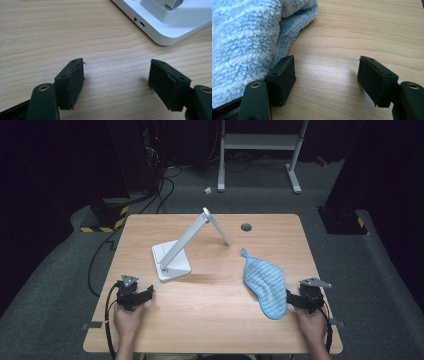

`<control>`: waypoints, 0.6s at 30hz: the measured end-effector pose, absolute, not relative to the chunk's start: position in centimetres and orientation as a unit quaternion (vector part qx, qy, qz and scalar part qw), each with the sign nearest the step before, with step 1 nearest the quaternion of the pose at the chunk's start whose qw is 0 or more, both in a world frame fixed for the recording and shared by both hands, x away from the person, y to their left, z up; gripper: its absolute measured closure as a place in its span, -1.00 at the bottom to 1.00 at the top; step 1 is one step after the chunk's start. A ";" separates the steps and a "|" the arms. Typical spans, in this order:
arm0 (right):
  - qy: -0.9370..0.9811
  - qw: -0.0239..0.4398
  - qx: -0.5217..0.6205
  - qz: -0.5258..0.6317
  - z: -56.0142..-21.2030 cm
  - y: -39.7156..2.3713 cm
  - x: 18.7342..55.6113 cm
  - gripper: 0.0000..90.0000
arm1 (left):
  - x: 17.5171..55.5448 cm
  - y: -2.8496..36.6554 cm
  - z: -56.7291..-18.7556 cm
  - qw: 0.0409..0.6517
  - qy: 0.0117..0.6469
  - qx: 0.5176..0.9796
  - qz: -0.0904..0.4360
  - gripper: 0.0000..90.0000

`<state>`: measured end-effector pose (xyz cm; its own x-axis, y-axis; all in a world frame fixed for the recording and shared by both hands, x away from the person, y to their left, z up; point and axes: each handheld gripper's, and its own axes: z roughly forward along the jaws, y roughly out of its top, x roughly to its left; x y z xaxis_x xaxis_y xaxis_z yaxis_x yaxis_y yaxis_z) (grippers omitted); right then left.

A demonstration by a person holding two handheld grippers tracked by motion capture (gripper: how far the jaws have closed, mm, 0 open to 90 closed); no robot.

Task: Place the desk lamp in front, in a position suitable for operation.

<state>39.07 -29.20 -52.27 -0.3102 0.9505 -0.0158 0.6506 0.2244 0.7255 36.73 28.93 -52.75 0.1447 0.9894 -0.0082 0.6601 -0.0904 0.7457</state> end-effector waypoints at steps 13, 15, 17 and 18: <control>0.746 0.239 0.535 0.316 -52.3 -29.2 39.1 -0.34 | 36.7 28.7 -52.8 0.309 0.600 0.688 0.267 -0.39; 0.745 0.238 0.537 0.316 -52.3 -29.2 39.0 -0.34 | 36.7 28.7 -52.8 0.307 0.598 0.690 0.267 -0.40; 0.746 0.238 0.537 0.316 -52.3 -29.2 39.1 -0.34 | 36.7 28.7 -52.8 0.307 0.598 0.690 0.267 -0.40; 0.746 0.238 0.537 0.316 -52.3 -29.2 39.1 -0.34 | 36.7 28.7 -52.8 0.307 0.598 0.690 0.267 -0.40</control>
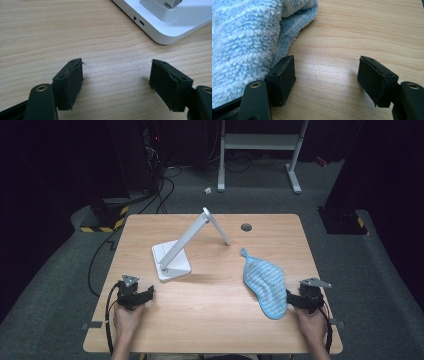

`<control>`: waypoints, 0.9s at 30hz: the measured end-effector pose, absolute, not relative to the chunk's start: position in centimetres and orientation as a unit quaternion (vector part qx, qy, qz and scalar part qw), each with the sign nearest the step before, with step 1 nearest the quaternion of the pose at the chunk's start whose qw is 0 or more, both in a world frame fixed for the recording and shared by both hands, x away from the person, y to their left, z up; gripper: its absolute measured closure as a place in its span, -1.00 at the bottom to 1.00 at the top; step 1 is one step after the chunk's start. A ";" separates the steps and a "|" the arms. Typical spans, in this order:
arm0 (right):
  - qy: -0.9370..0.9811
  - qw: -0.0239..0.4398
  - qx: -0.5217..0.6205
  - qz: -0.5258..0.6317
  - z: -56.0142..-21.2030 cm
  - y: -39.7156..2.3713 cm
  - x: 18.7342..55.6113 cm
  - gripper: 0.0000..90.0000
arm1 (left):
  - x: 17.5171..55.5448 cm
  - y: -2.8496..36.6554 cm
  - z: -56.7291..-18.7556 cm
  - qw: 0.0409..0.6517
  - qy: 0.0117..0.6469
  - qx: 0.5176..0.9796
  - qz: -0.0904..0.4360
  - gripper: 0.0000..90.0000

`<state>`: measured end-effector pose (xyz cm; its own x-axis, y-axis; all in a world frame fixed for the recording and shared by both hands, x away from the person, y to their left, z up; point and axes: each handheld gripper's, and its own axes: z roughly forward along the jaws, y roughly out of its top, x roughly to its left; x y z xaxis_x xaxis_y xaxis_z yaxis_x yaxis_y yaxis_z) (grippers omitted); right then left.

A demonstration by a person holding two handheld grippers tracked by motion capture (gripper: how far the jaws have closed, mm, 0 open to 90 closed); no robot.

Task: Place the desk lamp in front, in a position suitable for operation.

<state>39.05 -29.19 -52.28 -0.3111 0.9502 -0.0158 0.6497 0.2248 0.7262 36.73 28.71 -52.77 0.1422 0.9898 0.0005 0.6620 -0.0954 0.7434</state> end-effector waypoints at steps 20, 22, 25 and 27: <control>0.748 0.236 0.534 0.316 -52.3 -29.2 39.0 -0.35 | 38.1 26.7 -48.2 0.319 0.550 0.726 0.262 -0.41; 0.748 0.236 0.534 0.317 -52.3 -29.2 39.0 -0.36 | 38.8 26.2 -47.7 0.315 0.545 0.732 0.261 -0.41; 0.748 0.235 0.534 0.317 -52.3 -29.2 39.0 -0.36 | 39.9 25.3 -47.4 0.303 0.536 0.744 0.261 -0.41; 0.748 0.235 0.533 0.317 -52.3 -29.2 39.0 -0.36 | 40.9 24.5 -47.5 0.294 0.529 0.752 0.260 -0.42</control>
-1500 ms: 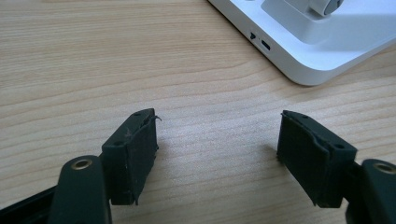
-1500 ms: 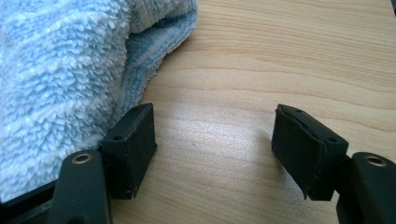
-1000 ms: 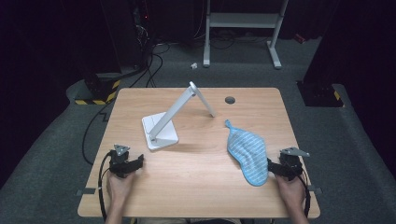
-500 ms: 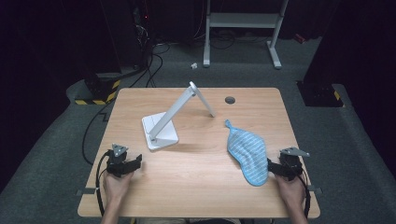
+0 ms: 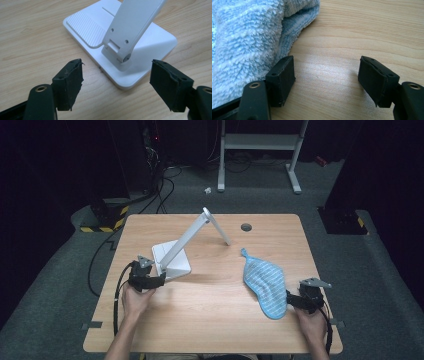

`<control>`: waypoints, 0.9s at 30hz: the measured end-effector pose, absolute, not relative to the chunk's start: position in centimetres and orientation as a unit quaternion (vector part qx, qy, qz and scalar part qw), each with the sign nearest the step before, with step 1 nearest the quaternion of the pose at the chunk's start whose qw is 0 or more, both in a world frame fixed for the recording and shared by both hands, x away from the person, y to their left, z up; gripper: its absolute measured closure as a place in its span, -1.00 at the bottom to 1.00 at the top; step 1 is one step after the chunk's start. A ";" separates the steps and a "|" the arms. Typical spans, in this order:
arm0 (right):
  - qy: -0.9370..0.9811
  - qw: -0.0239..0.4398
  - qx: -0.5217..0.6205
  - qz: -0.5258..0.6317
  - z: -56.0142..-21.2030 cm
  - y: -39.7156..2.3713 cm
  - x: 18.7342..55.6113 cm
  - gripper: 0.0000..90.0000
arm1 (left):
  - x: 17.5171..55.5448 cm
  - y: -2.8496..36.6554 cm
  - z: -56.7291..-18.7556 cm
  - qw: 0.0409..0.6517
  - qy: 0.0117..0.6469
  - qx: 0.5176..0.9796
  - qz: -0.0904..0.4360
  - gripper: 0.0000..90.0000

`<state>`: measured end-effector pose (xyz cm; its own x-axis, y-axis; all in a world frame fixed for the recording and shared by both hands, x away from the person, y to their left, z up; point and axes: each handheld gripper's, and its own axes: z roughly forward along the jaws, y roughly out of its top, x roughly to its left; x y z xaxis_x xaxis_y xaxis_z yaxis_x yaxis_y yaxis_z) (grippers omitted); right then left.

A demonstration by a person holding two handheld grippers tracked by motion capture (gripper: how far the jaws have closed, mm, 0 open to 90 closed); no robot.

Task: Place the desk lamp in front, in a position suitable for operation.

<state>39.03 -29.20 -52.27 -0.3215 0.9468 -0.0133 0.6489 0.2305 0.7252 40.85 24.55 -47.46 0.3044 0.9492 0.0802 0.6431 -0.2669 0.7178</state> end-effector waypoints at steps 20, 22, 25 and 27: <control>0.750 0.234 0.531 0.318 -52.3 -29.2 39.0 -0.36 | 45.4 22.2 -48.4 0.294 0.549 0.741 0.251 -0.37; 0.750 0.234 0.531 0.318 -52.3 -29.2 39.0 -0.36 | 45.8 21.8 -48.6 0.294 0.548 0.740 0.255 -0.33; 0.750 0.235 0.531 0.318 -52.3 -29.2 39.0 -0.36 | 46.5 21.2 -48.9 0.285 0.549 0.740 0.262 -0.30; 0.750 0.234 0.531 0.318 -52.3 -29.2 39.0 -0.36 | 46.7 21.1 -49.0 0.287 0.554 0.734 0.266 -0.22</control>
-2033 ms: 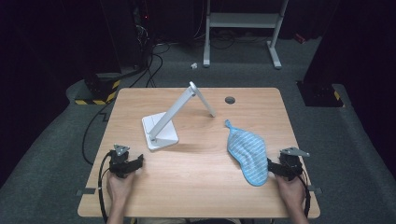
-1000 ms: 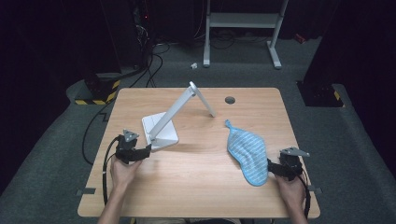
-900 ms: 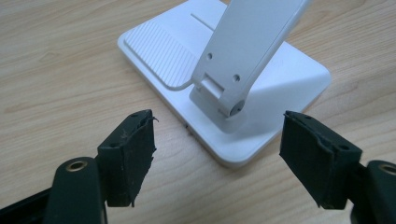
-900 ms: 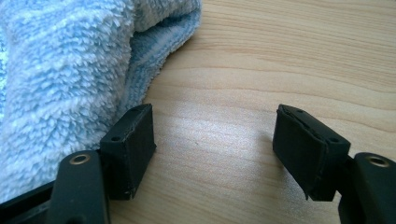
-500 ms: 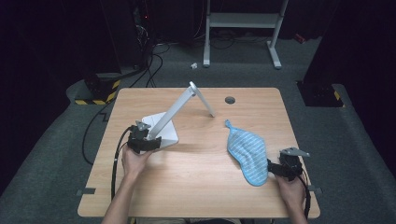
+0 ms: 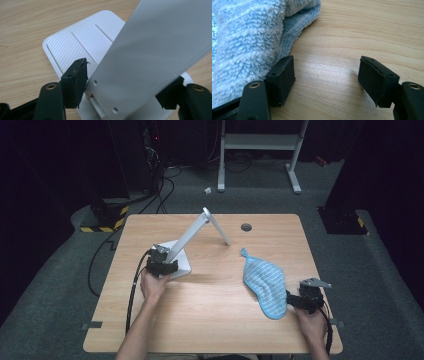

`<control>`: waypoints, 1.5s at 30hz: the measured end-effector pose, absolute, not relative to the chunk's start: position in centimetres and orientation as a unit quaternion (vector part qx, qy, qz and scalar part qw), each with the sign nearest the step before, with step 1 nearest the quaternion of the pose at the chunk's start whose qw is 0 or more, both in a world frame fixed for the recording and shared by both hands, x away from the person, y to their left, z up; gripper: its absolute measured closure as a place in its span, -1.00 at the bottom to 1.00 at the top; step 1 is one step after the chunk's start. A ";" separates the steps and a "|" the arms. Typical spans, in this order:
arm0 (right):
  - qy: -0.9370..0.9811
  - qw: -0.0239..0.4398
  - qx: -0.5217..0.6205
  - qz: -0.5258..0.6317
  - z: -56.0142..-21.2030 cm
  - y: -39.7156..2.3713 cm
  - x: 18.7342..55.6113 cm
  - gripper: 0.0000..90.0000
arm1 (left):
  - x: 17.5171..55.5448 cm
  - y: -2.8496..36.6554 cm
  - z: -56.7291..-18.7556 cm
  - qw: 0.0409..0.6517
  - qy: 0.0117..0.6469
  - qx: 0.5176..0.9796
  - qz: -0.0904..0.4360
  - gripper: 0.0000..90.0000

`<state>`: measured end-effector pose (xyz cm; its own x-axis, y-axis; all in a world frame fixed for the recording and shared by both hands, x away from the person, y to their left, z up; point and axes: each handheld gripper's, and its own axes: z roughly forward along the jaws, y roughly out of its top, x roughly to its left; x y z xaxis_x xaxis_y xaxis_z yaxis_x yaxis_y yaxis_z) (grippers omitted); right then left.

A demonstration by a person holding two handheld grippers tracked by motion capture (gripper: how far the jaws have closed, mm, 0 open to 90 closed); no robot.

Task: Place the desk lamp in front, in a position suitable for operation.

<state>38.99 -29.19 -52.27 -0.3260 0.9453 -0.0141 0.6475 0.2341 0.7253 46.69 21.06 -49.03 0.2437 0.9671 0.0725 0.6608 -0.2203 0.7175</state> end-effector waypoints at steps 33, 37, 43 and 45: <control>0.756 0.231 0.522 0.319 -52.3 -29.1 39.0 -0.35 | 41.3 20.3 -50.4 0.295 0.468 0.787 0.275 0.22; 0.762 0.227 0.512 0.323 -52.3 -29.0 38.7 -0.30 | 39.6 20.2 -50.6 0.307 0.459 0.787 0.275 0.22; 0.764 0.214 0.521 0.314 -51.8 -29.4 38.0 -0.14 | 37.3 20.1 -51.0 0.331 0.453 0.782 0.273 0.22; 0.750 0.218 0.535 0.323 -51.2 -30.0 37.7 -0.16 | 36.7 20.2 -51.3 0.345 0.452 0.776 0.272 0.22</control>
<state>37.68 -29.99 -51.19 -0.3323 0.9430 0.0184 0.6611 0.2190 0.7177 36.68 20.16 -51.26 0.4442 0.8892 0.1099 0.5135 -0.3532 0.7820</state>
